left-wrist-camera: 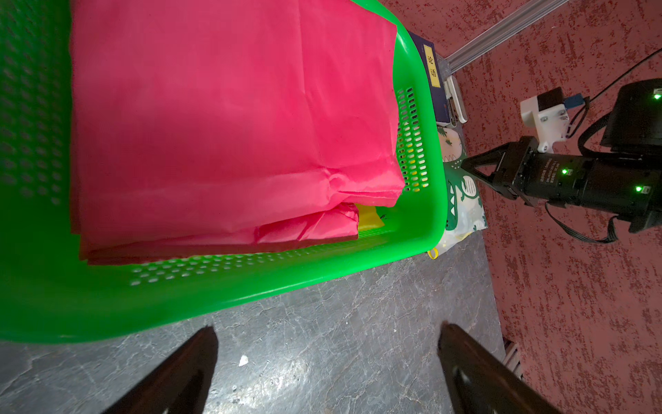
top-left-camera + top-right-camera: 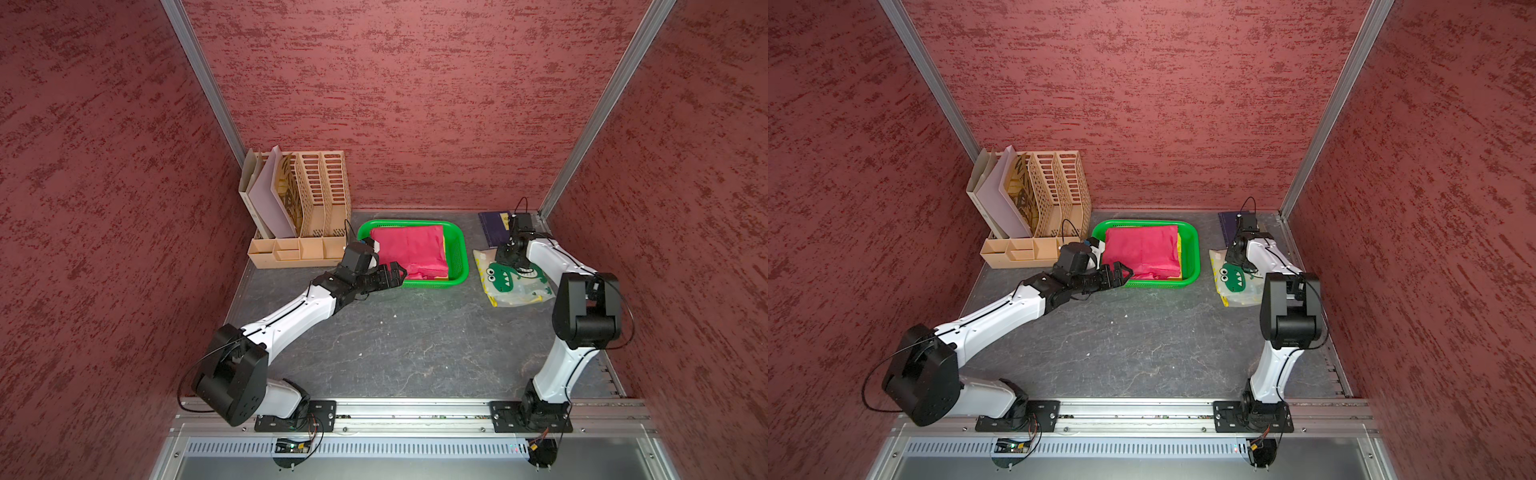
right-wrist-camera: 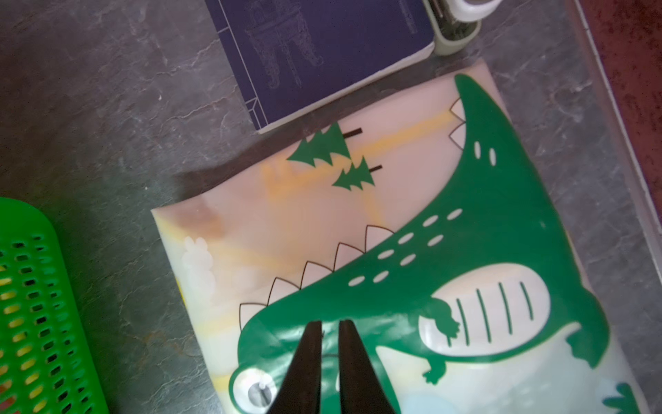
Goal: Put the folded raincoat in the basket
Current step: Move the raincoat to the center of the board.
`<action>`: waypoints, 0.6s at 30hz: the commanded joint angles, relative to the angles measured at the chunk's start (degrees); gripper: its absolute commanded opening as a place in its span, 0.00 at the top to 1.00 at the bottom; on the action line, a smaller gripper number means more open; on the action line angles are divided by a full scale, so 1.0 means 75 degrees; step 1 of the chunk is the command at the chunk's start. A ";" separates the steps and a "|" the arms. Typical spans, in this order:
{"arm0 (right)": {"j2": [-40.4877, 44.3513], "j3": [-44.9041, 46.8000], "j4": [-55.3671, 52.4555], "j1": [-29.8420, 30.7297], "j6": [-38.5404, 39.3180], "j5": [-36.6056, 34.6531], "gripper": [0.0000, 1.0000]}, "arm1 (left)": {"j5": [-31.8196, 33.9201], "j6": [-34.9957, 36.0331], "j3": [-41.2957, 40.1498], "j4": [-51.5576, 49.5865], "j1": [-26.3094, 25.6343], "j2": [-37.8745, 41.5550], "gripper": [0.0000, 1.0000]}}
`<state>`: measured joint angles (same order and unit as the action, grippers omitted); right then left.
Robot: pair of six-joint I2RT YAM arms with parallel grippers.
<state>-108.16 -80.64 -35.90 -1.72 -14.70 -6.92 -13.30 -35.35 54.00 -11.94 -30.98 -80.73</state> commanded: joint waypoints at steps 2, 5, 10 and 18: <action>-0.0395 -0.0393 -0.0348 -0.0042 0.0190 -0.0263 0.90 | -0.0147 -0.0057 -0.0144 0.0235 -0.0050 -0.0073 0.00; -0.0553 -0.0411 -0.0402 -0.0064 0.0207 -0.0158 0.91 | -0.0203 -0.0103 -0.0172 0.0289 -0.0053 -0.0086 0.00; -0.0636 -0.0123 -0.0286 -0.0065 0.0179 -0.0026 0.91 | -0.0302 -0.0127 -0.0198 0.0251 -0.0052 -0.0054 0.00; -0.0265 0.0790 -0.0124 -0.0056 -0.0102 0.0477 0.91 | -0.0292 -0.0166 -0.0481 0.0183 -0.0054 0.0202 0.00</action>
<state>-111.59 -77.71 -35.14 -1.98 -14.35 -5.63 -15.03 -36.25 51.40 -11.51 -31.16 -80.66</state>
